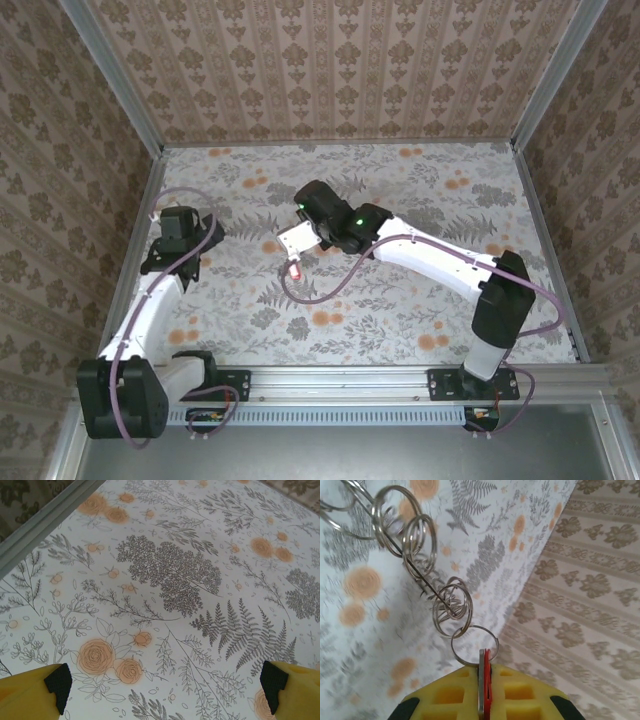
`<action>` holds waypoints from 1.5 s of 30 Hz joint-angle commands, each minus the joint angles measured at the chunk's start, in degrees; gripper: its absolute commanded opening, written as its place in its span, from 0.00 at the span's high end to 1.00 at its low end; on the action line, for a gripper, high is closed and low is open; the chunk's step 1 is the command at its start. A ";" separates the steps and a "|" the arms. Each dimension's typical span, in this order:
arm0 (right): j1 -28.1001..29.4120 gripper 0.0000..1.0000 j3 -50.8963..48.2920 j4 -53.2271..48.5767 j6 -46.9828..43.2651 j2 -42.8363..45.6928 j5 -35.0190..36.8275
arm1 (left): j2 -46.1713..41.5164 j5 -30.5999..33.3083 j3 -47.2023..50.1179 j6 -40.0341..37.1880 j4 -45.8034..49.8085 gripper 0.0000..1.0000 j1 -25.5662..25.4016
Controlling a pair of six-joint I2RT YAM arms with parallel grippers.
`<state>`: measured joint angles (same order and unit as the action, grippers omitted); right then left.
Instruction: Put the keys on the keyring
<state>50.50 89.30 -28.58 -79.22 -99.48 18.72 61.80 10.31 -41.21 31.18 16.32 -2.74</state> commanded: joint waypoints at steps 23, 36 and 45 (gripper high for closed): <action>-10.52 0.88 -32.40 -0.36 27.76 7.49 -14.25 | 4.57 -14.75 1.01 3.16 -9.69 0.00 0.63; -23.62 0.75 -44.29 9.23 26.32 4.19 -5.93 | 4.18 -28.66 -6.58 -8.78 -1.04 0.00 0.46; -27.91 0.62 -49.17 15.90 30.52 23.31 -7.42 | 1.74 -15.87 -5.86 -14.24 1.33 0.00 0.46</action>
<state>24.10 40.60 -13.98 -50.70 -83.61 10.24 65.49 -10.41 -46.65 21.15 16.97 -2.52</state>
